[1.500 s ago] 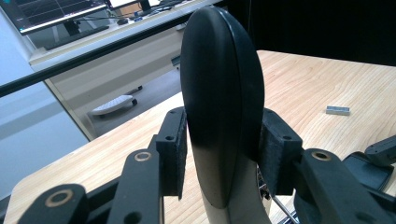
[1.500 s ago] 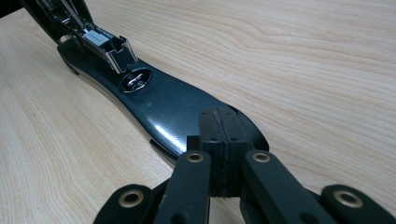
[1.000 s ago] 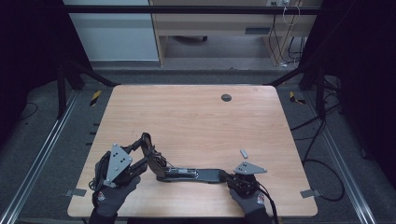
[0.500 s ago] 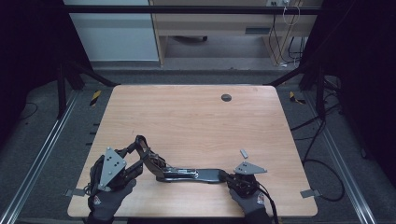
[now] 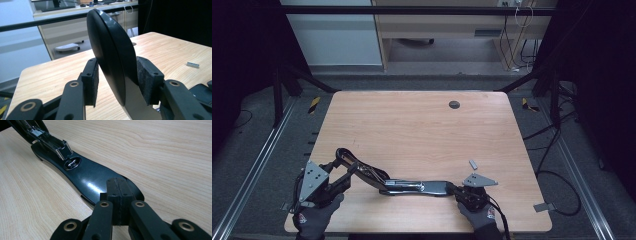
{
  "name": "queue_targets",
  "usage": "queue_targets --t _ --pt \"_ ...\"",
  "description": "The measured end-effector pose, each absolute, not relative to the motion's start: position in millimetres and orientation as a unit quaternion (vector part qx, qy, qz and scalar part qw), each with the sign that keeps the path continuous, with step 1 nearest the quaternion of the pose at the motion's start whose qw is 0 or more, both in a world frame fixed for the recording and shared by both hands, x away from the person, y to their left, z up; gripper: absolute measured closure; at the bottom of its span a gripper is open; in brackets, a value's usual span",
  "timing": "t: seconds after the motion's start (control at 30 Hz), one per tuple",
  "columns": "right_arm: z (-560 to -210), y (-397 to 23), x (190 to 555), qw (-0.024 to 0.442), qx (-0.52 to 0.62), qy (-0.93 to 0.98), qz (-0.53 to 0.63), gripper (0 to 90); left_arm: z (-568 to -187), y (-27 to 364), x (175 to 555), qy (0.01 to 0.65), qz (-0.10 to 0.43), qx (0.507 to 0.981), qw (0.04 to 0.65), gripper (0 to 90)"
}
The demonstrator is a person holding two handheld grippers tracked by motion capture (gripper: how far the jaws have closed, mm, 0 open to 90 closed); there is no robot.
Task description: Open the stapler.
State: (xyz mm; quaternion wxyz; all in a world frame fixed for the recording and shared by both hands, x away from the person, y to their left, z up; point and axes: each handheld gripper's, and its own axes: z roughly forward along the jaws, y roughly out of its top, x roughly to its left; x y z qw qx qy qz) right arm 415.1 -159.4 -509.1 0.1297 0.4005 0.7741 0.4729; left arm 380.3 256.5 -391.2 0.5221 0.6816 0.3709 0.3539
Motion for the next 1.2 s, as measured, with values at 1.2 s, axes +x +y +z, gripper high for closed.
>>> queue_targets --t 1.2 --pt "-509.1 -158.2 416.0 0.133 0.400 0.775 0.471 90.0 -404.4 273.6 381.3 0.387 0.356 0.692 0.495 36.6"
